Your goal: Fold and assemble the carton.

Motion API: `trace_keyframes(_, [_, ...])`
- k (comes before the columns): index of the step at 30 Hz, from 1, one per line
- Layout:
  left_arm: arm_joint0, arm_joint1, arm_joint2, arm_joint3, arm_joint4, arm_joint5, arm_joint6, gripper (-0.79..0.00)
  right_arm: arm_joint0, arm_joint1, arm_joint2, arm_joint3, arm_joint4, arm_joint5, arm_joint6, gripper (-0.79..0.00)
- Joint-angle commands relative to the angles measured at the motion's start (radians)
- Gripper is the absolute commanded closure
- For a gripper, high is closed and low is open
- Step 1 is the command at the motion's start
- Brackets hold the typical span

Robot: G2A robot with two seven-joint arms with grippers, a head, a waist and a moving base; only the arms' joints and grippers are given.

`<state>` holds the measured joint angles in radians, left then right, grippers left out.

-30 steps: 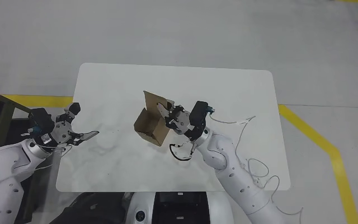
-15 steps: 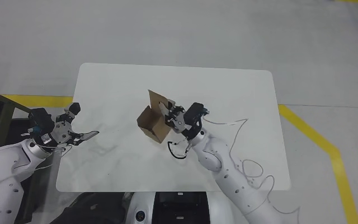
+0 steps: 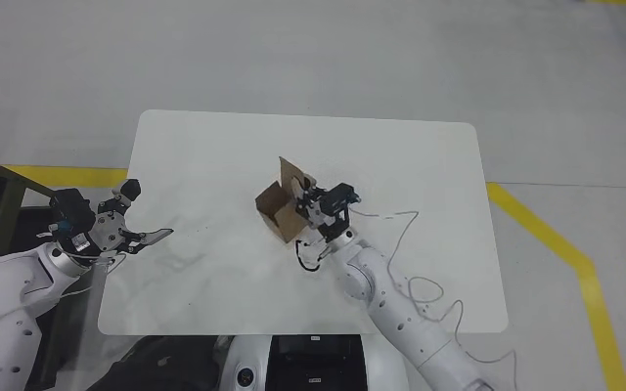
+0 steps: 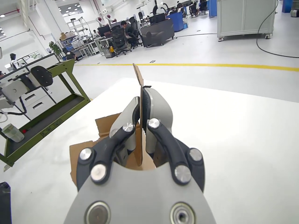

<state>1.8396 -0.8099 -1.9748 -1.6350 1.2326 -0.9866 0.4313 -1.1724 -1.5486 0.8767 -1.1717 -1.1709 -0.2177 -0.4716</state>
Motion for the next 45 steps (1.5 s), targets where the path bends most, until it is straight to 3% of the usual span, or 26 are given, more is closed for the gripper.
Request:
trace_keyframes(1, [0.000,0.000,0.000,0.000,0.000,0.000,0.000,-0.785,0.000,-0.001,0.000,0.023,-0.001,-0.001,-0.014,0.000])
trace_keyframes(2, [0.000,0.000,0.000,0.000,0.000,0.000,0.000,-0.785,0.000,-0.001,0.001,0.029,-0.007,0.003,-0.016,0.000])
trace_keyframes(4, [0.000,0.000,0.000,0.000,0.000,0.000,0.000,-0.785,-0.010,0.000,-0.001,0.034,-0.021,0.010,-0.017,-0.240])
trace_keyframes(5, [0.000,0.000,0.000,0.000,0.000,0.000,0.000,-0.785,-0.017,0.001,-0.001,0.031,-0.028,0.013,-0.014,-0.323])
trace_keyframes(8, [0.000,0.000,0.000,0.000,0.000,0.000,0.000,-0.785,-0.044,0.007,0.003,0.003,-0.043,0.006,0.002,-0.785])
trace_keyframes(18, [0.000,0.000,0.000,0.000,0.000,0.000,0.000,-0.785,-0.213,0.050,0.062,-0.293,-0.143,0.025,0.129,-0.785])
trace_keyframes(26, [0.000,0.000,0.000,0.000,0.000,0.000,0.000,-0.785,-0.279,0.082,0.142,-0.557,-0.168,0.011,0.537,-0.785])
trace_keyframes(32, [0.000,0.000,0.000,0.000,0.000,0.000,0.000,-0.785,-0.251,0.091,0.175,-0.646,-0.082,-0.020,0.845,-0.785])
trace_keyframes(37, [0.000,0.000,0.000,0.000,0.000,0.000,0.000,-0.785,-0.221,0.098,0.202,-0.696,-0.039,-0.012,1.030,-0.785])
trace_keyframes(45, [0.000,0.000,0.000,0.000,0.000,0.000,0.000,-0.785,-0.078,0.098,0.201,-0.632,0.116,-0.050,1.326,-0.785])
